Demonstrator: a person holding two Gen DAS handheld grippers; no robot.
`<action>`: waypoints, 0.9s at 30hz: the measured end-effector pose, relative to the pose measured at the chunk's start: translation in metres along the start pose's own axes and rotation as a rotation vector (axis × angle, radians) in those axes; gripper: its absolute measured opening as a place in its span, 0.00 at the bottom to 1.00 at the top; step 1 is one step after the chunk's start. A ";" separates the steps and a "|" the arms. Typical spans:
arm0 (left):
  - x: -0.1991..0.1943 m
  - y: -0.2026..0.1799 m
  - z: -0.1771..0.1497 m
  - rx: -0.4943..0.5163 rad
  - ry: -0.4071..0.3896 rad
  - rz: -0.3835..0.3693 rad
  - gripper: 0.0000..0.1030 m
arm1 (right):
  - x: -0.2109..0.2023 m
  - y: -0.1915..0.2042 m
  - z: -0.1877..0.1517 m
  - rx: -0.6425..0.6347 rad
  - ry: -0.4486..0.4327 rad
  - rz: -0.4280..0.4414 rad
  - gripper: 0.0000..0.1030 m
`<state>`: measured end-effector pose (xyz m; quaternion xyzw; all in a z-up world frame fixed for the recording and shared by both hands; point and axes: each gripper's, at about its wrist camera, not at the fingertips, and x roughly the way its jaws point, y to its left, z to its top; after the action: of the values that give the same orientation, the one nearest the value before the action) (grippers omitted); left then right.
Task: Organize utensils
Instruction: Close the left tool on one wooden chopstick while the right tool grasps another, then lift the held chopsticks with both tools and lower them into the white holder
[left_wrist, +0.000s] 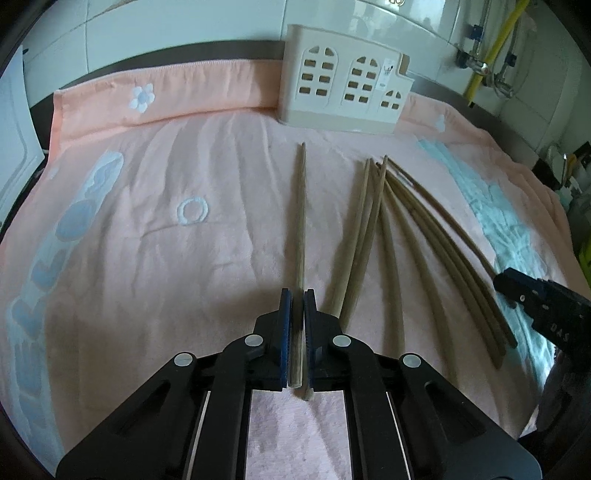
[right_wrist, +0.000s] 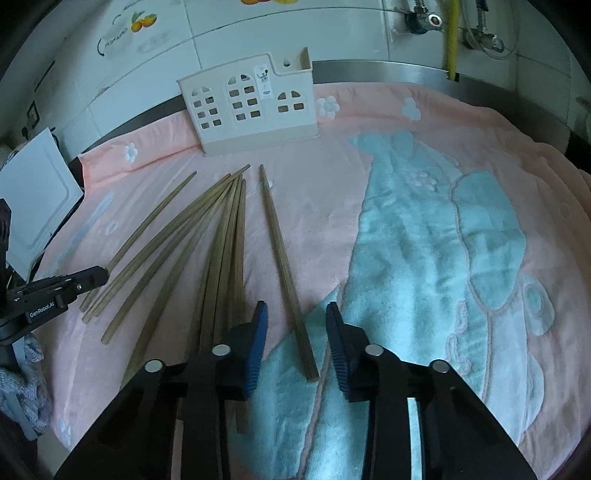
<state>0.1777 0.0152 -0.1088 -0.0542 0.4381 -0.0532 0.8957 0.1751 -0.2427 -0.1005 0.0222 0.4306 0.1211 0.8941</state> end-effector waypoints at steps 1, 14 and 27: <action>0.001 0.000 -0.001 -0.002 0.004 0.001 0.07 | 0.002 0.000 0.000 -0.005 0.005 -0.002 0.27; 0.005 0.001 -0.001 -0.011 -0.007 -0.026 0.16 | 0.008 0.007 -0.004 -0.081 -0.018 -0.066 0.17; -0.031 0.004 0.013 -0.001 -0.090 -0.029 0.05 | -0.037 0.013 0.015 -0.079 -0.125 -0.014 0.07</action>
<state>0.1694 0.0238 -0.0768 -0.0633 0.3964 -0.0634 0.9137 0.1621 -0.2383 -0.0610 -0.0086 0.3690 0.1299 0.9203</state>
